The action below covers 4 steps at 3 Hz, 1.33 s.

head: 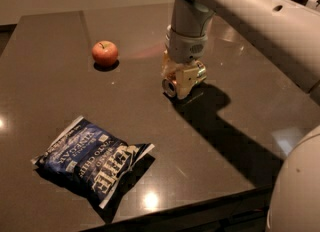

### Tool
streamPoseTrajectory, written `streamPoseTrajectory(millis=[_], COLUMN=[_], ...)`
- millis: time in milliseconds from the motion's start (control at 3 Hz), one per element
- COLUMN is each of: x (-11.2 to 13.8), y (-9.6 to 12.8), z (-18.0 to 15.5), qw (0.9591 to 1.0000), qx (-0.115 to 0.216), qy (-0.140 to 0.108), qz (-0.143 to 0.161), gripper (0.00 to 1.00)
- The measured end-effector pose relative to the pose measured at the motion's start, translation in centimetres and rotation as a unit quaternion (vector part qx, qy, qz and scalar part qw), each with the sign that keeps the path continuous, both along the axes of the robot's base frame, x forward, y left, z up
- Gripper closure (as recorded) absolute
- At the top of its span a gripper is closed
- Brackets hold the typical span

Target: Place orange can upright

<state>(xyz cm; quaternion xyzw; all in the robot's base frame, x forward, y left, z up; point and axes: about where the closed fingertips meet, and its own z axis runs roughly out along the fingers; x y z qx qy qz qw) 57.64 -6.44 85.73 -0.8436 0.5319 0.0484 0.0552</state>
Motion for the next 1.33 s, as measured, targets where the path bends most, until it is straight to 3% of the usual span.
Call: streamPoseTrajectory(millis=[333, 667, 1000, 1333], x=[0.4, 0.9, 0.6, -1.0], y=[-0.5, -1.5, -2.3, -2.5], z=[1.3, 4.2, 7.2, 9.8], qw=[0.9992, 0.9926, 0.974, 0.9435], qx=[0.018, 0.067, 0.144, 0.23], qy=[0.002, 0.001, 0.01, 0.026], qz=[-0.037, -0.101, -0.175, -0.238], gripper=[0.72, 0.96, 1.0, 1.0])
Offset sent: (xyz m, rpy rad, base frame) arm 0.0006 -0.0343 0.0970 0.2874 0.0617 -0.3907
